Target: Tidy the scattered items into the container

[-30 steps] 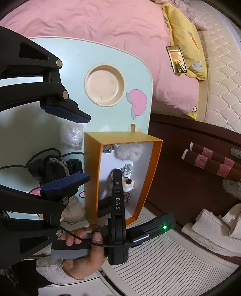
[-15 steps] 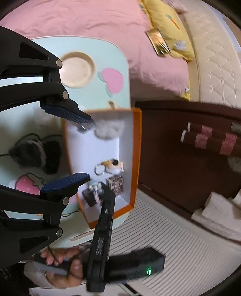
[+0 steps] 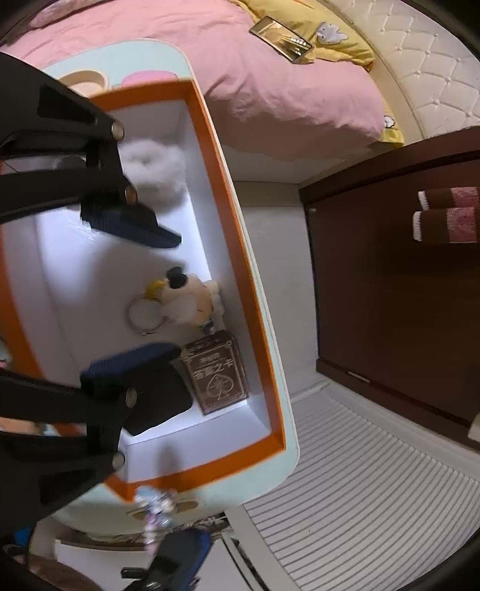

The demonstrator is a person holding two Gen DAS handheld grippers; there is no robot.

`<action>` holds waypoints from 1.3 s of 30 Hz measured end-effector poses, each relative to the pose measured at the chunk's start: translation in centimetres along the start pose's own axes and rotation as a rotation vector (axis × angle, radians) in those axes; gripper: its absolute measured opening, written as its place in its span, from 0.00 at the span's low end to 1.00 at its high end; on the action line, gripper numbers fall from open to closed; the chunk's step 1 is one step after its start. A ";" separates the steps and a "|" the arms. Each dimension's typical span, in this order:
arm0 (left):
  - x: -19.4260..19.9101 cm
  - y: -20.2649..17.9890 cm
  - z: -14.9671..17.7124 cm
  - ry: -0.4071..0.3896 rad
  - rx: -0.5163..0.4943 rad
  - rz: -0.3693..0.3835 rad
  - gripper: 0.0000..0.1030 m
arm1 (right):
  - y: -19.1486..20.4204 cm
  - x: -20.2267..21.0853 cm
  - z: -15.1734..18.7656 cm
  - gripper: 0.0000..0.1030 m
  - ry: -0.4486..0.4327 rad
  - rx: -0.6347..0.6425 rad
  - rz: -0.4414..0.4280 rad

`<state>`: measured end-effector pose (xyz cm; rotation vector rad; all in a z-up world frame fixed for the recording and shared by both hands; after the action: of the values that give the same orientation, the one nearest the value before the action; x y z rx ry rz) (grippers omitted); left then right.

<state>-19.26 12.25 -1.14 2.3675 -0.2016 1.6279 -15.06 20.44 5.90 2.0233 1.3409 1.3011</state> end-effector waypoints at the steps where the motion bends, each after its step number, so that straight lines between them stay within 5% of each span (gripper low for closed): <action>1: -0.5 -0.1 -0.1 0.015 0.004 -0.008 0.44 | -0.2 0.0 0.1 0.09 0.000 -0.006 -0.004; 7: -2.6 -0.7 0.0 0.064 -0.007 -0.028 0.44 | -0.6 -0.2 0.4 0.09 0.013 -0.019 -0.025; 9: -2.5 -0.9 0.0 0.039 -0.021 -0.053 0.37 | -0.6 -0.4 0.5 0.09 0.019 -0.016 -0.027; 20: 2.0 2.1 0.5 -0.073 0.091 0.039 0.37 | 1.4 -0.8 1.9 0.09 0.045 0.021 -0.055; 29: 7.9 5.3 4.1 -0.158 0.182 0.094 0.37 | 4.9 -1.4 3.1 0.09 0.078 0.077 -0.105; 39: 8.3 6.6 10.0 -0.134 0.203 0.101 0.37 | 7.9 -2.7 6.1 0.09 0.134 0.131 -0.113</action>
<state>-8.99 3.27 4.10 2.6628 -0.1929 1.6022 -6.17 15.40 7.25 1.9409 1.6160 1.3496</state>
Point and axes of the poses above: each gripper's, at about its wrist camera, not at the fingertips, and x roughly against the way its jaws point, y to its left, z to its underside, the point moved 8 cm from there along -x, roughly the way its jaws point, and after that the axes turned 14 degrees about -z, right-handed, at the moved point
